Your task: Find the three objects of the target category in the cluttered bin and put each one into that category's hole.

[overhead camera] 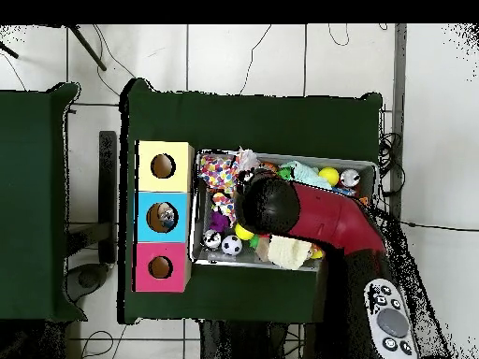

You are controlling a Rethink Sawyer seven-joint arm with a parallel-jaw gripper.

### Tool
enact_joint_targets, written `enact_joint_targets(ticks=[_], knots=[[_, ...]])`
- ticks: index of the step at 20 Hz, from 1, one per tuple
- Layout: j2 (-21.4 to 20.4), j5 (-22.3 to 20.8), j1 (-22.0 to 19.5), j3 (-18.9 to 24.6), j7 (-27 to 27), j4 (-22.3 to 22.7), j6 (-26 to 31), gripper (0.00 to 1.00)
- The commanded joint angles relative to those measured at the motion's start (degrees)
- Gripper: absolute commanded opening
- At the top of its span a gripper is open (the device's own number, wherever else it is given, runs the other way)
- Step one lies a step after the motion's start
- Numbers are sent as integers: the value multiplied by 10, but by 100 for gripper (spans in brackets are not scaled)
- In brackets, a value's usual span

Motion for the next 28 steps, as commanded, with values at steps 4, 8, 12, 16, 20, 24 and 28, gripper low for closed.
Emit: enact_joint_targets(ticks=[4, 8, 12, 16, 20, 24, 28], knots=[[-46, 27, 60, -1, 107, -12, 90, 0], [-49, 41, 82, -12, 127, 3, 82, 0], [-36, 44, 94, -21, 130, 4, 65, 0], [-33, 48, 112, -34, 140, 15, 48, 0], [-21, 58, 121, -35, 144, 29, 23, 0], [-5, 58, 125, -35, 142, 39, -4, 0], [6, 56, 141, -46, 158, 48, -34, 0]])
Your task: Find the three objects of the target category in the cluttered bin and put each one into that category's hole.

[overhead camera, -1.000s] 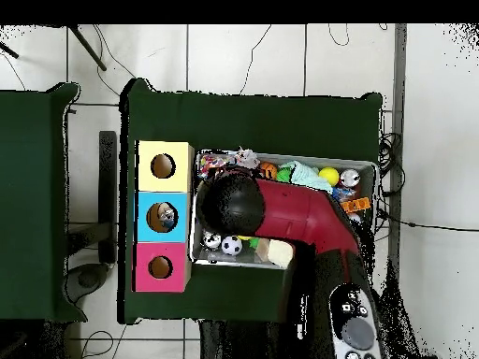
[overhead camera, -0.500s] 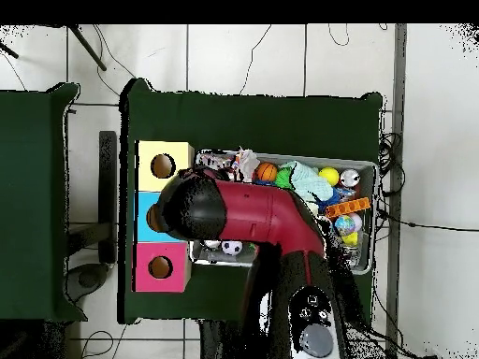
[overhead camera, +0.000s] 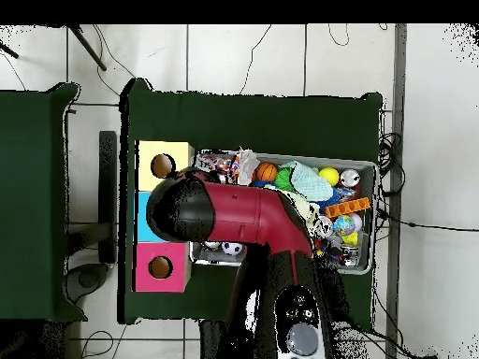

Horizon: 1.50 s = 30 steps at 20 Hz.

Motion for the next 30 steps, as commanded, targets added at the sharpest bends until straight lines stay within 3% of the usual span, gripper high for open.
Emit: enact_joint_targets(ticks=[1, 10, 17, 30], knots=[[41, 16, 16, -18, 161, 52, -49, 0], [72, 45, 56, -35, 180, 50, -81, 0], [69, 64, 85, -59, 179, 45, -65, 0], [69, 71, 82, -53, 179, 102, -143, 0]])
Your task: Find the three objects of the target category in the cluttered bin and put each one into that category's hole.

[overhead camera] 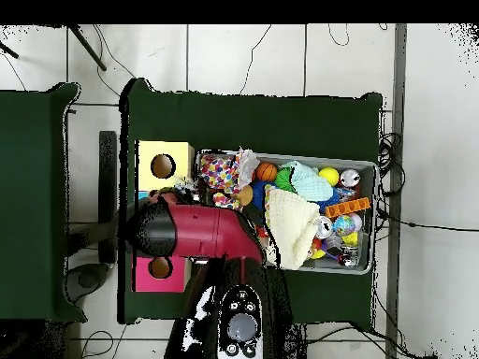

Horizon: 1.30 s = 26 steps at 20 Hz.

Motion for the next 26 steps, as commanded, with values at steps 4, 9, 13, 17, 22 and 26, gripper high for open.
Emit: enact_joint_targets(ticks=[4, 9, 13, 17, 22, 26], knots=[[24, 21, -16, 15, 153, 80, -93, 0], [29, 24, 2, 1, 164, 82, -104, 0], [27, 30, 17, -10, 168, 78, -91, 0], [32, 37, 28, -14, 175, 83, -100, 0], [17, 49, 50, -30, 179, 88, -70, 0], [2, 60, 70, -42, 184, 98, -48, 0]])
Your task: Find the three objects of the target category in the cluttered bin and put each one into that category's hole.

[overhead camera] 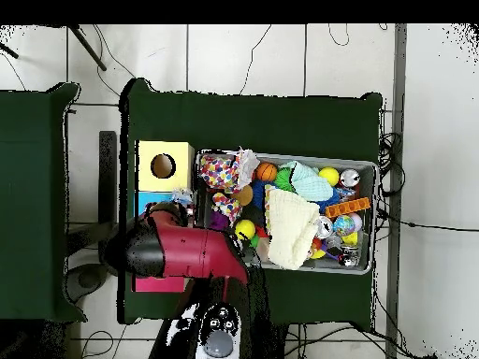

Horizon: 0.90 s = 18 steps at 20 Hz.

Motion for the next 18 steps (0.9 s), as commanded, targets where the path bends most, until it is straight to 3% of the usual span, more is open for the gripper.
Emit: enact_joint_targets(ticks=[1, 18], knots=[[-2, 37, 23, -7, 164, 53, 27, 0], [25, 59, 27, 2, 151, 72, -23, 0]])
